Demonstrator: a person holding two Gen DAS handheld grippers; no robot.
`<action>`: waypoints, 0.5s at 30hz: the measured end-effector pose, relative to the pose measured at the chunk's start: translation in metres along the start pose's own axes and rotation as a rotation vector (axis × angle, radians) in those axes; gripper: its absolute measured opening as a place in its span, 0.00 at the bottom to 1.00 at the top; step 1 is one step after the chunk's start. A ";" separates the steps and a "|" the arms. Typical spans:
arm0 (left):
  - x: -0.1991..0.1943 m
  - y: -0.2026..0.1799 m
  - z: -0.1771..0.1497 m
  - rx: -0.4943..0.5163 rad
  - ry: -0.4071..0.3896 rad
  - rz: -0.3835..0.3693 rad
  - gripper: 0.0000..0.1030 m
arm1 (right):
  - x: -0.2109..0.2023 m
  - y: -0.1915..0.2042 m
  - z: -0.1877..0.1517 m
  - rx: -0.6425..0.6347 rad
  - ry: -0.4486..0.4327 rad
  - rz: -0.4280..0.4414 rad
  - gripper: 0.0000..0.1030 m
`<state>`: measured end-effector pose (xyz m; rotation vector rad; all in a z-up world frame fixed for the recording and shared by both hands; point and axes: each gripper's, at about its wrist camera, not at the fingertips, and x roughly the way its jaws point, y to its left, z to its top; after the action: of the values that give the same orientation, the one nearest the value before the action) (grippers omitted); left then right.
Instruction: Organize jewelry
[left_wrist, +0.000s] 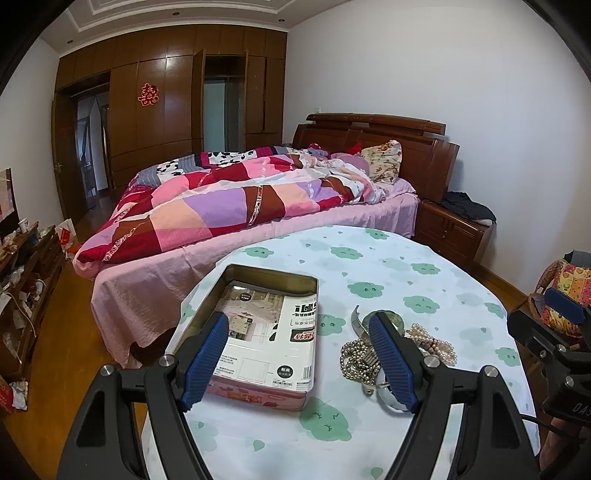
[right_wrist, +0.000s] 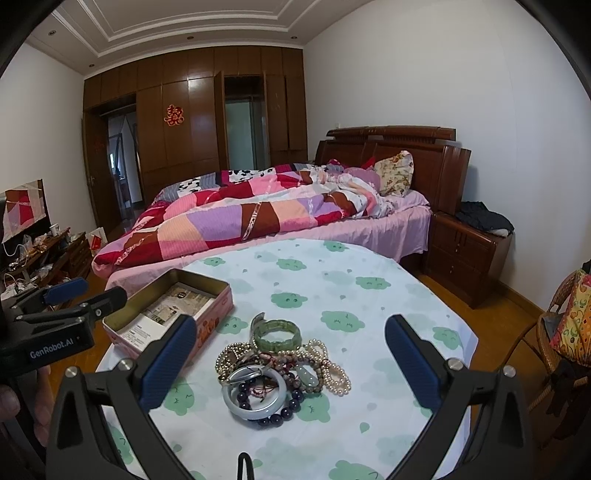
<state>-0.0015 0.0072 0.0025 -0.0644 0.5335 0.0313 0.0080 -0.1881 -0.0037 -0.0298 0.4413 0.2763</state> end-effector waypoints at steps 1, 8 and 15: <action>-0.001 0.002 0.000 0.000 -0.001 0.001 0.76 | 0.000 0.000 0.000 0.000 0.001 0.001 1.00; -0.001 0.002 0.000 0.001 -0.001 0.001 0.76 | 0.001 0.000 -0.002 -0.001 0.006 0.003 1.00; 0.000 0.001 0.001 0.002 0.002 0.003 0.76 | 0.002 0.000 -0.003 0.002 0.006 0.001 1.00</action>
<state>-0.0013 0.0084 0.0033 -0.0613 0.5355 0.0338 0.0083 -0.1878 -0.0068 -0.0289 0.4477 0.2774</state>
